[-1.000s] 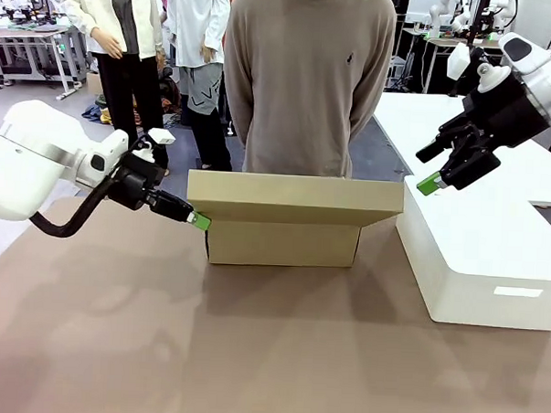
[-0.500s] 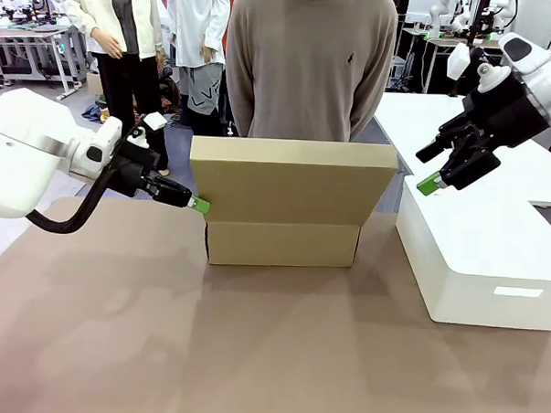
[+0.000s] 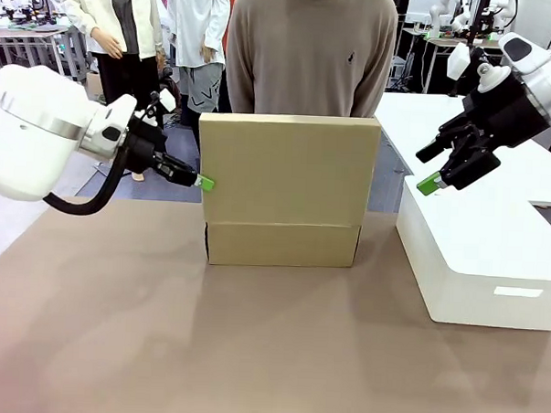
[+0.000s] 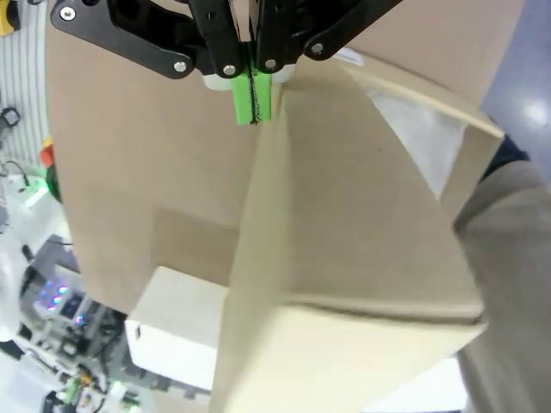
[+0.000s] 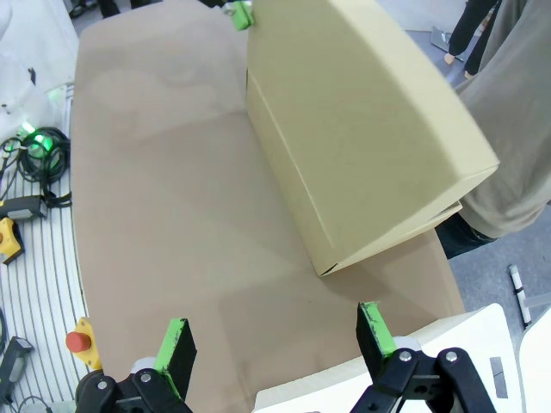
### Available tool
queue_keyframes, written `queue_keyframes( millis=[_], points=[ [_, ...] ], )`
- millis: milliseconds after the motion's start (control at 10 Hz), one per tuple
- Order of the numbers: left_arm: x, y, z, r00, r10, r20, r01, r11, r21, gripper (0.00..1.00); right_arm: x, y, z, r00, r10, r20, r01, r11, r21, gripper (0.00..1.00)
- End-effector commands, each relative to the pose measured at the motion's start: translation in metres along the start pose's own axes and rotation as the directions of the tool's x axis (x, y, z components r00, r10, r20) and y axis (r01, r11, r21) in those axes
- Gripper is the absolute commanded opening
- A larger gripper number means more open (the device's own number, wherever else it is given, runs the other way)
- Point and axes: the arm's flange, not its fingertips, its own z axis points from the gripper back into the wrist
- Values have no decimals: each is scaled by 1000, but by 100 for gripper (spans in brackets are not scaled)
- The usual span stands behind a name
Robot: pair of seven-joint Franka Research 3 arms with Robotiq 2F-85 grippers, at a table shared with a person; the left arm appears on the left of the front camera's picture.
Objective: Pack the shoes into the box.
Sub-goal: Close the Shoes Box, then press down on the lid of the Shoes Box.
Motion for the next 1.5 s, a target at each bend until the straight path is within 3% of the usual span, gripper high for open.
queue_keyframes(
  millis=[0, 500, 600, 700, 1400],
  points=[
    [15, 15, -3, 998, 22, -53, -18, 997, 69, 0, 0, -2, 0, 999, 22, 31, -22, 1000, 11, 100],
    [22, 53, -2, 993, 93, -70, -79, 979, 188, 0, 0, -2, 0, 999, 22, 31, -22, 1000, 11, 100],
    [19, 52, 2, 996, 41, -75, -33, 994, 108, 0, 0, -2, 0, 999, 22, 31, -22, 1000, 11, 100],
    [18, 50, -1, 995, 67, -69, -54, 983, 177, 0, 0, -2, 0, 999, 22, 31, -22, 1000, 11, 100],
    [18, 50, -1, 995, 67, -69, -54, 983, 177, 0, 0, -2, 0, 999, 22, 31, -22, 1000, 11, 100]
  ],
)
